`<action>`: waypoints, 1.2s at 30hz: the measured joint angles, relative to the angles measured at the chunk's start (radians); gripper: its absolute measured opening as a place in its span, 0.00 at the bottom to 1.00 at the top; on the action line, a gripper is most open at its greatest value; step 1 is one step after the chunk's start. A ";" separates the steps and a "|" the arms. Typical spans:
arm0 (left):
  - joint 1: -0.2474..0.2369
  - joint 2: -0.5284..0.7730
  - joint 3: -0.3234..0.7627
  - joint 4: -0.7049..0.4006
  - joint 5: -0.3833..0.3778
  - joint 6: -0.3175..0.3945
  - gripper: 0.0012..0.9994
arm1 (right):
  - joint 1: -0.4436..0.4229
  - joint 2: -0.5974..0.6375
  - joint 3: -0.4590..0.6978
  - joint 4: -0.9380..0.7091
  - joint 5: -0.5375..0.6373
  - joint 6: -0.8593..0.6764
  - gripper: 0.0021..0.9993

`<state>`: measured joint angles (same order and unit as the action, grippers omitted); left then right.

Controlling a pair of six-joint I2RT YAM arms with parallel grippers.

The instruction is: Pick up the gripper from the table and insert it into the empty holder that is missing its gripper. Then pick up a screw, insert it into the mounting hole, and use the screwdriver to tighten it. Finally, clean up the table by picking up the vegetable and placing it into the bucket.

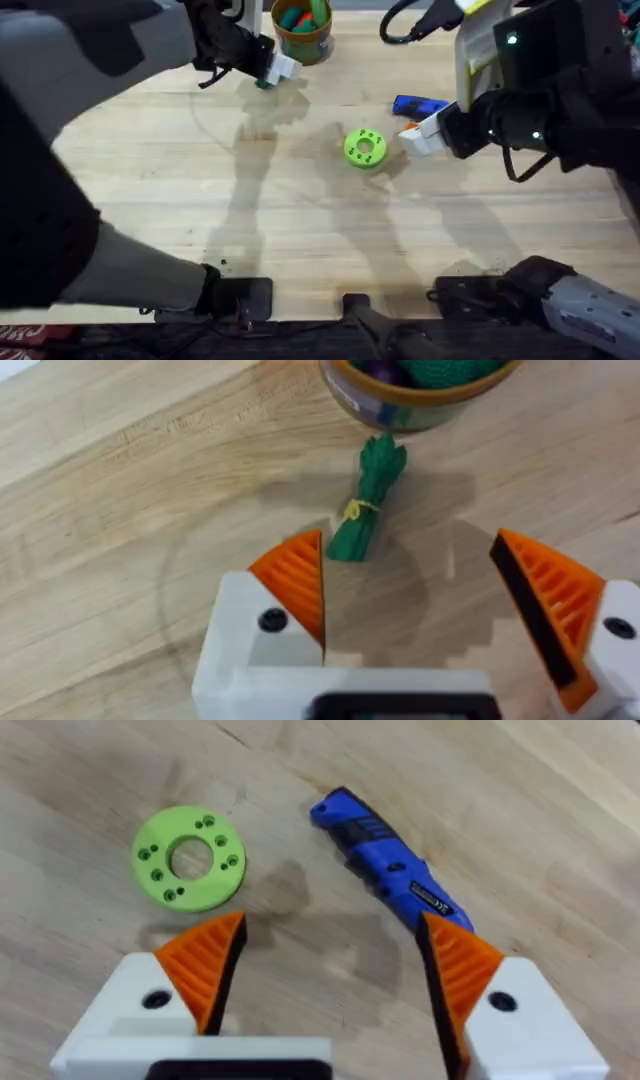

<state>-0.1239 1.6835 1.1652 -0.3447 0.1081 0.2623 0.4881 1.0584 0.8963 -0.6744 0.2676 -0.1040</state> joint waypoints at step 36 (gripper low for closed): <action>0.018 0.267 0.005 0.214 0.008 -0.152 0.22 | 0.000 0.000 0.000 0.017 0.000 0.000 0.98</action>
<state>-0.1055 1.9503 1.1703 -0.1303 0.1158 0.1106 0.4881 1.0584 0.8963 -0.6576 0.2676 -0.1040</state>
